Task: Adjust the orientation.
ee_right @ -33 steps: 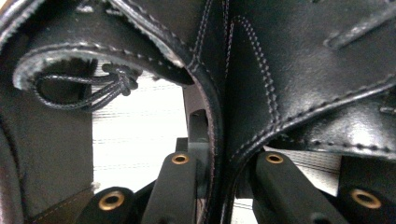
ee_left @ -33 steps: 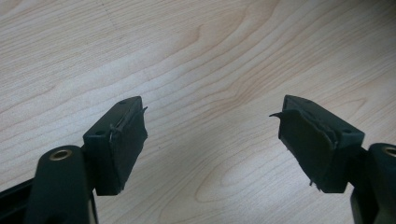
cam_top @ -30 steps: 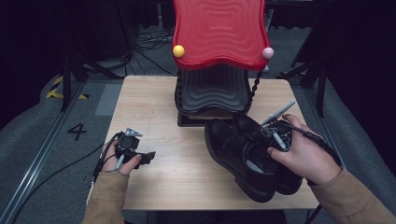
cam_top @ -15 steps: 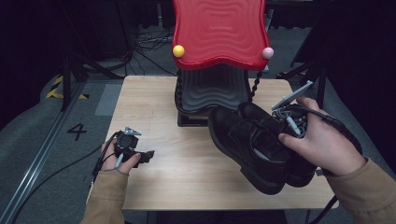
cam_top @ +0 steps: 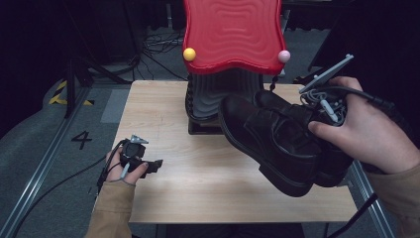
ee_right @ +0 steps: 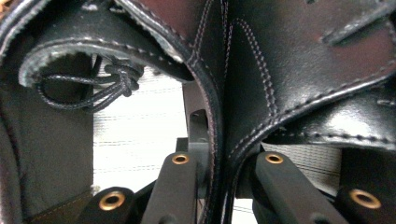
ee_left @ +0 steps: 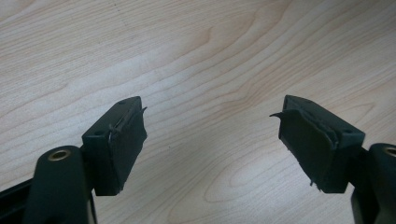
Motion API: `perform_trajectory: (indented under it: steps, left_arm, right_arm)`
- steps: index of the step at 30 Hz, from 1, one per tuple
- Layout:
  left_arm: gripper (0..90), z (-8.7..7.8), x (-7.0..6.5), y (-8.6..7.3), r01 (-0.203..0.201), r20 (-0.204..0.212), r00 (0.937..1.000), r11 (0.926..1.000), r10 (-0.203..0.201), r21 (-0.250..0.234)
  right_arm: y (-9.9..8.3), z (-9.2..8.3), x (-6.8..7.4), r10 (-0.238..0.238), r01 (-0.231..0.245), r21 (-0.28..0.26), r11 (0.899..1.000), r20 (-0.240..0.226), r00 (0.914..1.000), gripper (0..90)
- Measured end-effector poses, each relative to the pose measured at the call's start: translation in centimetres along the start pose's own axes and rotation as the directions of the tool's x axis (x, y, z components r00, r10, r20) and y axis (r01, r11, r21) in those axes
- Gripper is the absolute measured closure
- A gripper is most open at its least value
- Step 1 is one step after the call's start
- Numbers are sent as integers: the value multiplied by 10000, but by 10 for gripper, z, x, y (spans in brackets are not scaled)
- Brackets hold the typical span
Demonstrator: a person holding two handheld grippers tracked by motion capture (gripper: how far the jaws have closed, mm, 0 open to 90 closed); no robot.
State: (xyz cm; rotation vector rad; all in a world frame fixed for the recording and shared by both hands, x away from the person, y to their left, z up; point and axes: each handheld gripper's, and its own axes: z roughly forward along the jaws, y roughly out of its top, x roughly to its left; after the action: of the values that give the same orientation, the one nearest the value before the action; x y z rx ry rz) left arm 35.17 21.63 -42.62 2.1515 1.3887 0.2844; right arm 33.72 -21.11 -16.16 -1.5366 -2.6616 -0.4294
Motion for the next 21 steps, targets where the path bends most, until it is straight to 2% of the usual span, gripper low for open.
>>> perform_trajectory:
  steps: [6, 21]
  left_arm:
    - [235, 1, 1, 2, -12, 99, 9999, 10000, 12, -41]
    - [235, -4, 2, -4, 78, 4, 10000, 10000, -78, -42]
  right_arm:
    - [8, -20, 7, -46, 45, -182, 9998, -66, 10000, 824]
    - [47, -77, 29, -7, 9, -755, 9971, 32, 10000, 825]
